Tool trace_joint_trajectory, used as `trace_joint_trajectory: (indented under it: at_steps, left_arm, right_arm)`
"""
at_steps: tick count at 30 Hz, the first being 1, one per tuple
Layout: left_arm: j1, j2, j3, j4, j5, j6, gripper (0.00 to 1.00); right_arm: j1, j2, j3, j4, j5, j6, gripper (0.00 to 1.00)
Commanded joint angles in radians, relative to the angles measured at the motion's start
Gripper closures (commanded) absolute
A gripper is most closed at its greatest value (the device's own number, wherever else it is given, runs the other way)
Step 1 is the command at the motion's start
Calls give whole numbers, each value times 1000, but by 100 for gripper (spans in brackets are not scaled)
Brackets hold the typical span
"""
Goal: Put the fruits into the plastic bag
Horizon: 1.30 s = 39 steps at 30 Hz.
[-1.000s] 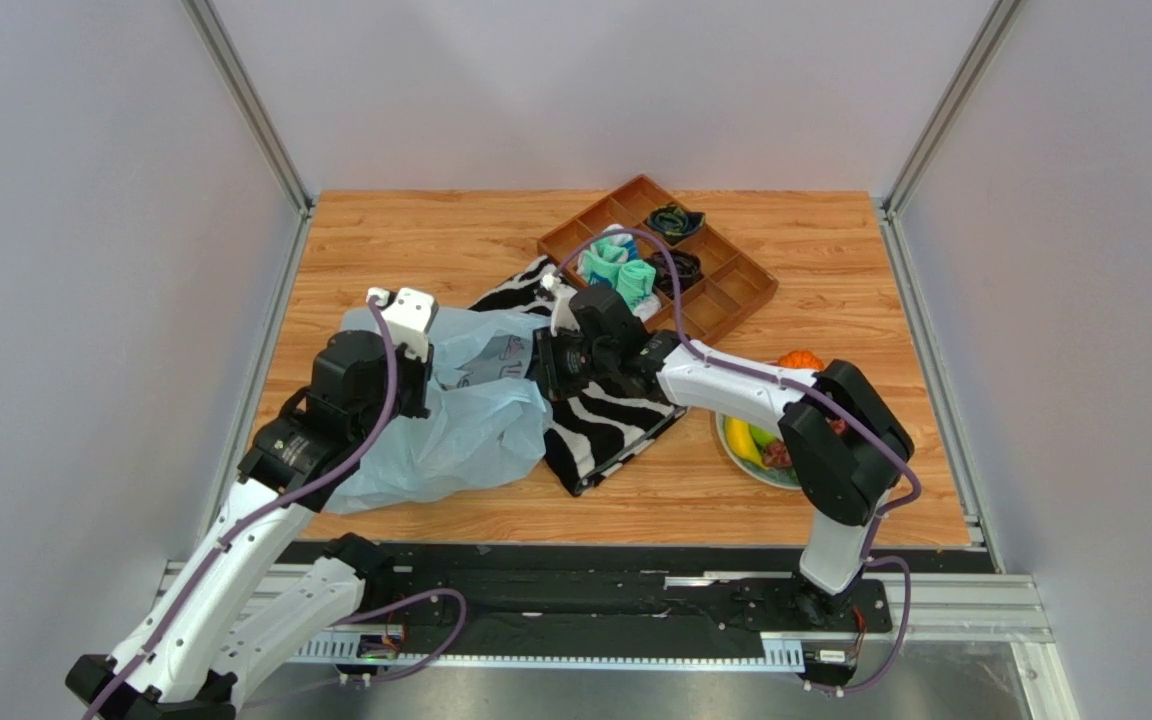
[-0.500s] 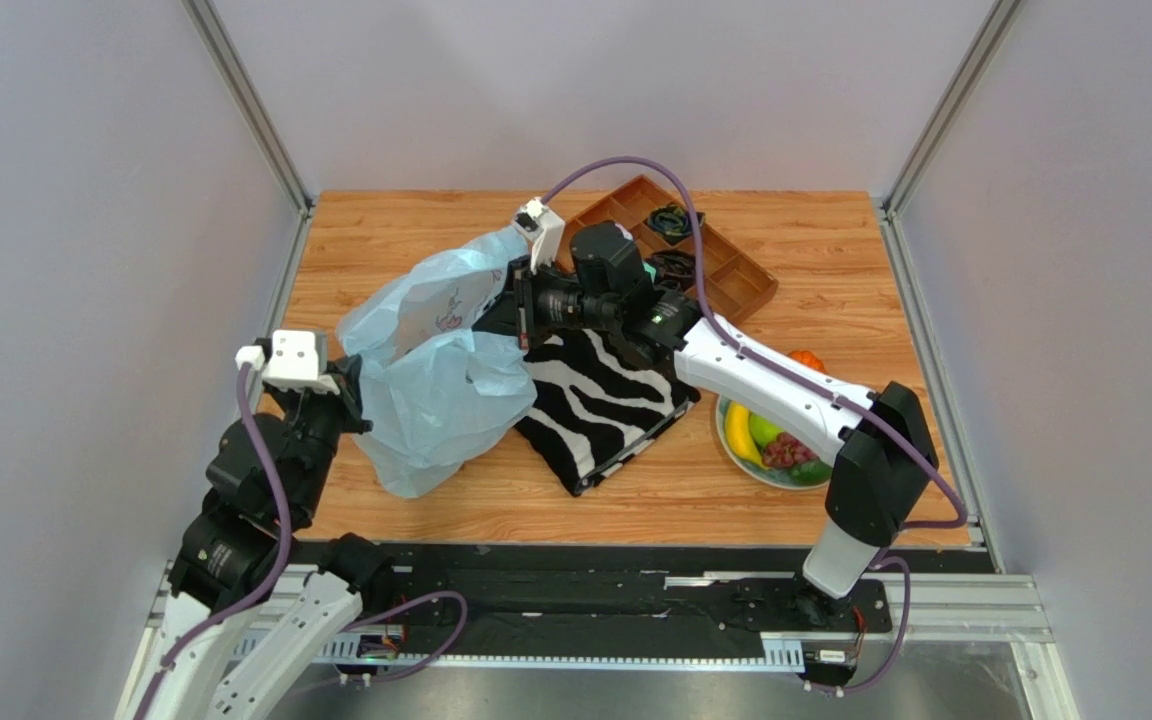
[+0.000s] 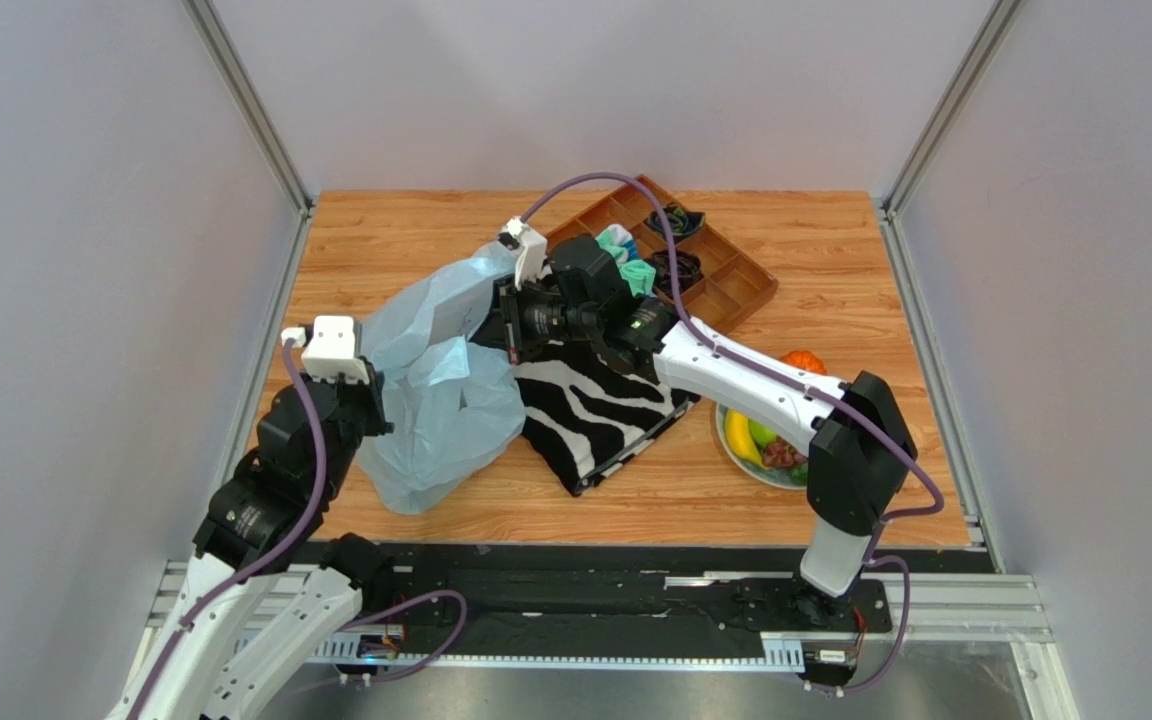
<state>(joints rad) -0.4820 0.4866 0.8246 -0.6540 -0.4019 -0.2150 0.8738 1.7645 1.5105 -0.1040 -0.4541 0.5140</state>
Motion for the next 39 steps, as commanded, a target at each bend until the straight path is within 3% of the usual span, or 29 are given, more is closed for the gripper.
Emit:
trace_joint_trajectory:
  at_steps: [1, 3, 4, 6, 12, 18, 23, 31, 39]
  left_arm:
    - [-1, -11, 11, -55, -11, -34, 100]
    - [-1, -14, 16, -67, -18, -34, 100]
    - [-1, -22, 16, -65, -31, -34, 100]
    - [-1, -29, 16, -65, -44, -32, 100]
    - [-1, -36, 16, -65, -58, -34, 100]
    - [-1, -39, 22, -70, -57, -23, 100]
    - [-1, -23, 22, -58, -31, 6, 100]
    - [-1, 0, 25, -39, -9, 52, 100]
    - [-1, 29, 21, -35, 11, 65, 100]
  right_arm:
    - [2, -17, 27, -3, 26, -31, 86]
    - [2, -23, 24, -17, 48, -49, 75]
    - [4, -31, 20, -34, 70, -55, 62]
    - [2, -42, 11, -46, 95, -66, 46]
    - [1, -112, -52, -82, 205, -101, 27]
    - [-33, -238, -128, -108, 291, -117, 20]
    - [-133, -365, -209, -51, 195, -58, 18]
    - [-310, -617, -331, -296, 453, -213, 16]
    - [-557, -596, -403, -549, 739, -247, 17]
